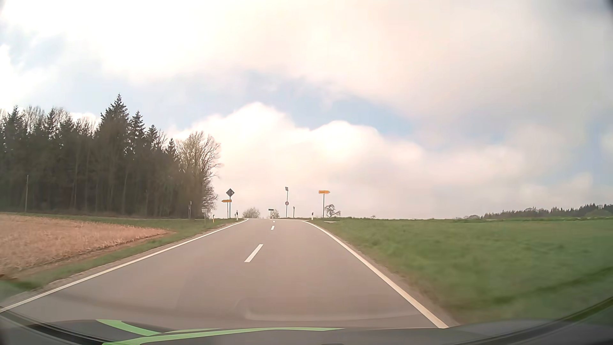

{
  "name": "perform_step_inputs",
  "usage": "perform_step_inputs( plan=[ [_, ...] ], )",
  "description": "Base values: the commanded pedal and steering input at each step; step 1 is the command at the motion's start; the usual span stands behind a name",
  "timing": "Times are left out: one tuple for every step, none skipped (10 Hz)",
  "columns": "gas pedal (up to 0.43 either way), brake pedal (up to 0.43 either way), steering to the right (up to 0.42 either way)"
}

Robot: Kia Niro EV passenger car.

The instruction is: Follow the waypoints while adhering to traffic rules and regulations

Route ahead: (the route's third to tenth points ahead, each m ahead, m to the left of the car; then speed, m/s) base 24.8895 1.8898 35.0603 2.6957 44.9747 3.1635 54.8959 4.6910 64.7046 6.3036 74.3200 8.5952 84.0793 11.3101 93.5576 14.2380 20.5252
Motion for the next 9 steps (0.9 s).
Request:
perform_step_inputs(
  plan=[
    [0.000,0.000,-0.009],
    [0.000,0.000,-0.009],
    [0.000,0.000,-0.010],
    [0.000,0.000,-0.011],
    [0.000,0.000,-0.011],
    [0.000,0.000,-0.012],
    [0.000,0.000,-0.012],
    [0.000,0.000,-0.014],
    [0.000,0.000,-0.015]
  ],
)
